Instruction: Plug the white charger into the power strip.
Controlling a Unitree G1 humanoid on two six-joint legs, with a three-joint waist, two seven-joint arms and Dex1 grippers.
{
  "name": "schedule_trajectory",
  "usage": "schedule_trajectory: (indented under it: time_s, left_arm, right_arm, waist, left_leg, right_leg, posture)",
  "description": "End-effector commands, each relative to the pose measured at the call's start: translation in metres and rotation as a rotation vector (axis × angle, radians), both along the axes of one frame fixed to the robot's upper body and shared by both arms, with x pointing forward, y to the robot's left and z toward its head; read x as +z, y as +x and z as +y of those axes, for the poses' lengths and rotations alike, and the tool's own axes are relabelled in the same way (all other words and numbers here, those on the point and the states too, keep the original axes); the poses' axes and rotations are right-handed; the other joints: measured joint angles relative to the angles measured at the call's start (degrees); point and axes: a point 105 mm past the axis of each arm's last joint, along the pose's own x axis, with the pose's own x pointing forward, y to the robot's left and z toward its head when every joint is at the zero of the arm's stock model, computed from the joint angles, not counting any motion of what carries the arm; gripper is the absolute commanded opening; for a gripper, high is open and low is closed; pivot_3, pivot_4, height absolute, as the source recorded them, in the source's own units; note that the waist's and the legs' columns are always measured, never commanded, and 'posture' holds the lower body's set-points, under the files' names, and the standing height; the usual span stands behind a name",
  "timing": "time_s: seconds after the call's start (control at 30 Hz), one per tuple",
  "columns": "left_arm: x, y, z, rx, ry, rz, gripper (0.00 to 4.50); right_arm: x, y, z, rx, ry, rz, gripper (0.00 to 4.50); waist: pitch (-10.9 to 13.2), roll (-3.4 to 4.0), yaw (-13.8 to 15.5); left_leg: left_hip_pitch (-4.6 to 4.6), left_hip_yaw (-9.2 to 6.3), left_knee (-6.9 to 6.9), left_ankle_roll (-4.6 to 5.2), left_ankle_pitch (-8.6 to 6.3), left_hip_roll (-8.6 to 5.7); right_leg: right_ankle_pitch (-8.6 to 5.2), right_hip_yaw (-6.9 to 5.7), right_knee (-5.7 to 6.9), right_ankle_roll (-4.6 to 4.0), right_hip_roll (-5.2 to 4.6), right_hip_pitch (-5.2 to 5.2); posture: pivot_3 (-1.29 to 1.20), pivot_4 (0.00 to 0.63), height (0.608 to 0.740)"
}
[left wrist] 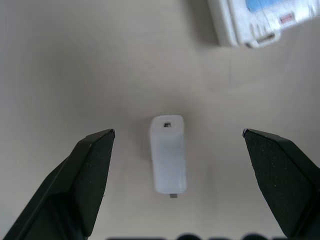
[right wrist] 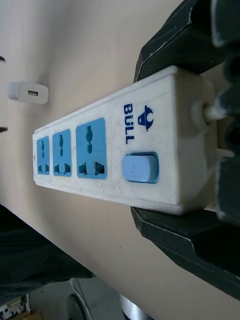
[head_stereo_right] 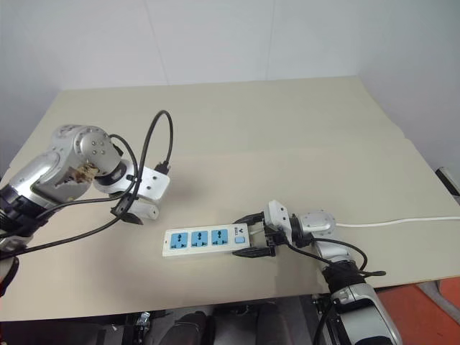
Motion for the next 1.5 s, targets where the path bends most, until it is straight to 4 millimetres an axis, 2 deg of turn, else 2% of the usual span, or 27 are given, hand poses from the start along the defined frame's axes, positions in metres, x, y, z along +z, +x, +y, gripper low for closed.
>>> schedule_trajectory:
  time_s: [0.03, 0.3, 0.7, 1.03, 1.17, 1.43, 1.5]
  left_arm:
    - [0.007, 0.005, 0.002, -0.002, 0.042, -0.037, 4.5]
    - [-0.002, 0.021, 0.0, 0.05, 0.057, -0.032, 4.5]
    - [-0.023, 0.025, 0.0, 0.039, 0.087, 0.007, 4.5]
    - [-0.029, 0.025, 0.0, 0.008, 0.087, 0.031, 4.5]
    - [-0.032, 0.026, 0.001, -0.006, 0.088, 0.043, 3.61]
    - [-0.038, 0.026, 0.002, -0.043, 0.094, 0.066, 1.01]
    - [-0.039, 0.025, 0.001, -0.047, 0.094, 0.067, 1.0]
  right_arm:
    - [-0.004, -0.002, -0.003, -0.004, -0.036, 0.002, 3.44]
    - [-0.003, 0.0, -0.001, -0.016, -0.024, -0.005, 3.44]
    - [-0.006, 0.001, -0.002, -0.039, -0.043, -0.005, 3.44]
    - [-0.006, 0.001, -0.001, -0.046, -0.045, -0.015, 3.44]
    - [-0.006, 0.001, -0.001, -0.047, -0.044, -0.014, 3.44]
    - [-0.006, 0.001, 0.0, -0.049, -0.049, -0.014, 3.44]
    - [-0.006, 0.001, 0.0, -0.05, -0.049, -0.014, 3.44]
  waist:
    - [0.0, 0.0, 0.2]
    - [0.0, 0.0, 0.4]
    - [0.0, 0.0, 0.4]
    - [0.0, 0.0, 0.5]
    - [0.0, 0.0, 0.5]
    - [0.0, 0.01, 0.4]
    - [0.0, 0.02, 0.5]
  left_leg:
    - [0.0, 0.0, 0.02, 0.01, -0.01, 0.01]
    - [0.03, 0.02, 0.13, 0.02, -0.01, 0.08]
    - [0.03, 0.03, 0.31, 0.05, -0.03, 0.11]
    - [0.02, 0.02, 0.6, 0.33, -0.21, 0.15]
    - [0.02, 0.02, 0.6, 0.33, -0.22, 0.15]
    - [0.02, 0.02, 0.61, 0.34, -0.22, 0.16]
    - [0.05, 0.03, 0.61, 0.35, -0.23, 0.16]
  right_leg:
    - [0.0, 0.0, 0.01, 0.0, 0.02, 0.01]
    - [0.0, 0.0, 0.08, -0.01, 0.11, 0.04]
    - [0.01, 0.01, 0.22, -0.02, 0.13, 0.04]
    - [0.01, 0.01, 0.43, -0.02, 0.16, 0.06]
    - [0.01, 0.01, 0.43, -0.03, 0.17, 0.06]
    - [0.01, 0.01, 0.43, -0.03, 0.17, 0.05]
    - [0.02, 0.02, 0.43, -0.03, 0.17, 0.07]
  posture:
    - [0.0, 0.15, 0.74]
    - [0.0, 0.15, 0.74]
    - [0.0, 0.15, 0.74]
    - [0.0, 0.15, 0.74]
    - [0.0, 0.15, 0.74]
    - [0.0, 0.15, 0.74]
    - [0.0, 0.15, 0.74]
